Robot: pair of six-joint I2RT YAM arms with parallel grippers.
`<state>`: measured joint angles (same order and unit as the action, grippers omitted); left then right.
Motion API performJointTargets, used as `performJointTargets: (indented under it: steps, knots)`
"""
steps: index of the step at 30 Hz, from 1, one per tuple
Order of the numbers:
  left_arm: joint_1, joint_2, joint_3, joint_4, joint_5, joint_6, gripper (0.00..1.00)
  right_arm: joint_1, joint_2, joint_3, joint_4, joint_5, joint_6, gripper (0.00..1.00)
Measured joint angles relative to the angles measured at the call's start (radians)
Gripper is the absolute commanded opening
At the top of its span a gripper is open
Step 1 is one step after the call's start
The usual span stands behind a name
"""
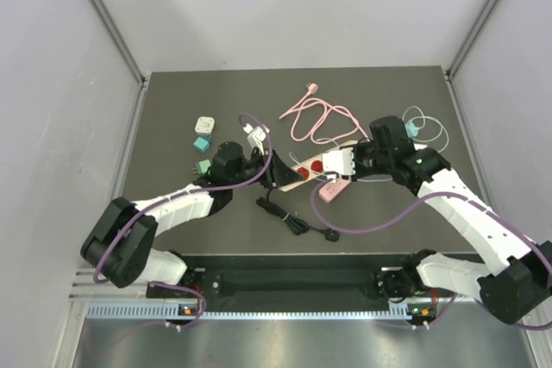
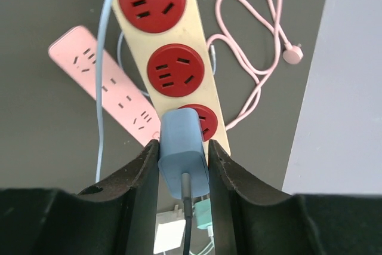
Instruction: Pull the plug off the socket
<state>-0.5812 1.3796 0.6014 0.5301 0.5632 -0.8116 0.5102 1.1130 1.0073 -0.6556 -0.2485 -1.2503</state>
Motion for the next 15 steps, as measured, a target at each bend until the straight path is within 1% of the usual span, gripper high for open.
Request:
performJointTargets:
  steps: [3, 9, 12, 14, 15]
  knots:
    - [0.001, 0.008, 0.006, -0.010, 0.021, 0.018, 0.00, -0.004, 0.022, 0.038, -0.068, -0.018, -0.042, 0.00]
    - [0.018, -0.002, 0.022, -0.028, -0.003, 0.084, 0.00, -0.035, 0.207, 0.277, -0.250, -0.058, -0.129, 0.00]
    - [0.050, 0.000, 0.008, -0.160, -0.129, 0.134, 0.00, -0.074, 0.295, 0.443, -0.317, -0.078, -0.158, 0.00]
    - [0.072, 0.012, -0.013, -0.240, -0.187, 0.150, 0.00, -0.095, 0.314, 0.504, -0.341, -0.094, -0.173, 0.00]
    - [0.080, 0.015, -0.024, -0.249, -0.191, 0.154, 0.00, -0.101, 0.315, 0.518, -0.352, -0.102, -0.180, 0.00]
